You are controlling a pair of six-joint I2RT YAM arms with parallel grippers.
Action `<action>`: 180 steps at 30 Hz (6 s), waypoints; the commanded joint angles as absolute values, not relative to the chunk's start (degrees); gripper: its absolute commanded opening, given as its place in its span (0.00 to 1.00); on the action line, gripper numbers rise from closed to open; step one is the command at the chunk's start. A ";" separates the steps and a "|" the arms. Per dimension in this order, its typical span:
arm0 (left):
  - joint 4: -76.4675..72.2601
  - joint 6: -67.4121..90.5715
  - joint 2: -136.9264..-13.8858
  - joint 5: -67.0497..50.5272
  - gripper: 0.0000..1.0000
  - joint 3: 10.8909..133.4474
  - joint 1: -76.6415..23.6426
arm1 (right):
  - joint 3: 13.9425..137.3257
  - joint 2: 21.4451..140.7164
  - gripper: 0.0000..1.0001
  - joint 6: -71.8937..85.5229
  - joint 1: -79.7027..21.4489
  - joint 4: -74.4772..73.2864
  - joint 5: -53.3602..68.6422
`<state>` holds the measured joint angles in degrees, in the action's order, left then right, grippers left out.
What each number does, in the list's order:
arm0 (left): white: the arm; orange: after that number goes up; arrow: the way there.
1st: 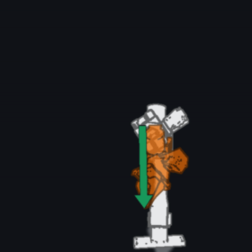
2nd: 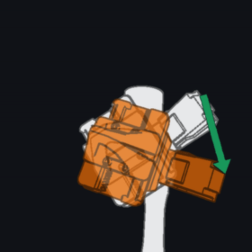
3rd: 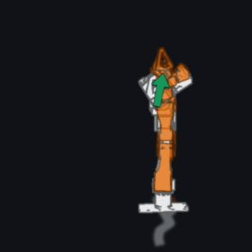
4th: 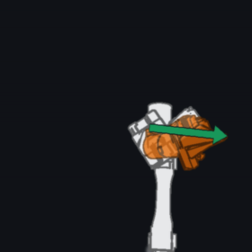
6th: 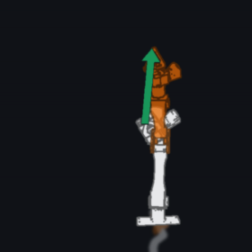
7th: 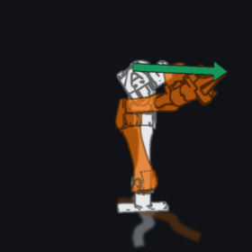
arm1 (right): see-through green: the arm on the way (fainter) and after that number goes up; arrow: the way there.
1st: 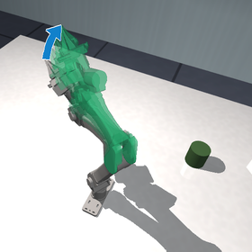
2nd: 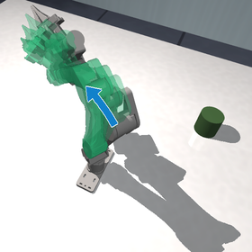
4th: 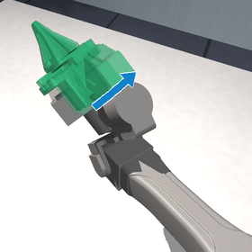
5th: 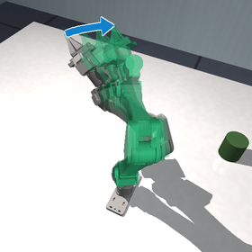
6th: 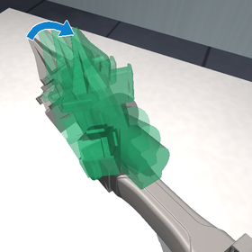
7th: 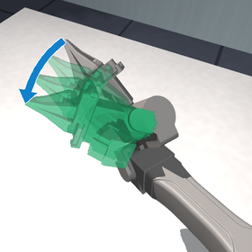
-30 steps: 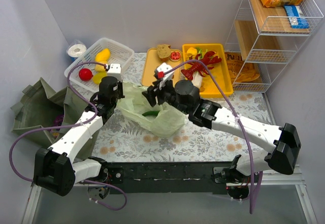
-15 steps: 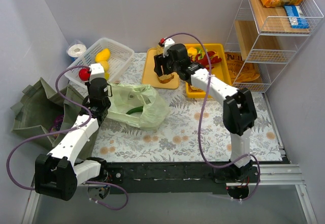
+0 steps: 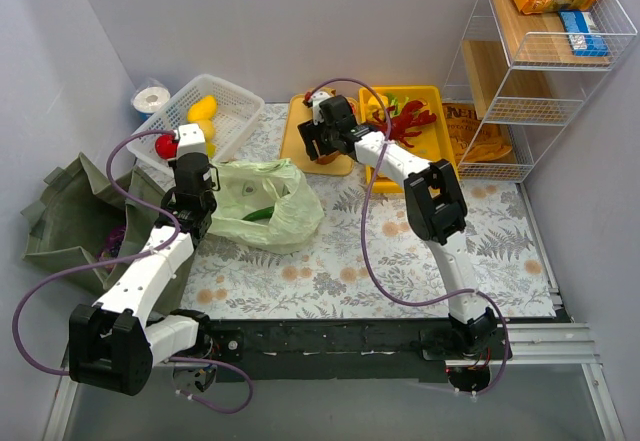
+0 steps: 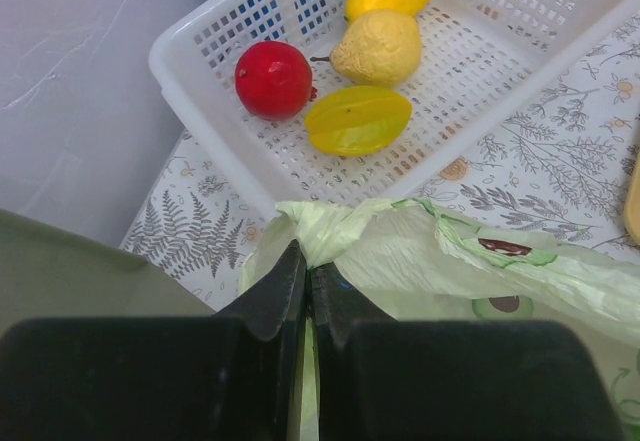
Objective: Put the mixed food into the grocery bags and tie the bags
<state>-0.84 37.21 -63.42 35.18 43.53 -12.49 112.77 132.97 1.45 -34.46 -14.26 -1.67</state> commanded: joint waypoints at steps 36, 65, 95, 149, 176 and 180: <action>3.60 42.10 -59.24 17.65 0.00 45.79 -12.92 | 98.63 105.14 0.01 -0.53 -37.52 1.65 8.00; 2.11 41.92 -55.90 24.70 0.00 44.65 -12.92 | 82.62 109.25 0.01 23.83 -53.35 13.90 14.60; 2.02 42.54 -55.90 19.95 0.00 44.56 -13.01 | 87.19 105.73 0.78 9.58 -56.87 -5.71 -14.76; 3.61 47.55 -71.89 -6.07 0.82 56.59 -14.41 | 56.87 66.72 0.01 11.60 -34.72 -9.05 3.08; 16.26 44.48 -129.11 22.94 0.98 111.27 -0.09 | 50.89 63.37 0.01 17.93 -33.66 -4.13 13.35; 16.26 44.56 -131.57 23.03 0.98 111.18 -0.09 | 51.24 63.98 0.01 17.93 -33.66 -4.39 13.18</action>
<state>16.16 46.37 -131.33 20.51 108.81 -0.12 50.74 64.23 16.93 -33.76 -6.66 11.70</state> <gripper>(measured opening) 0.981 0.027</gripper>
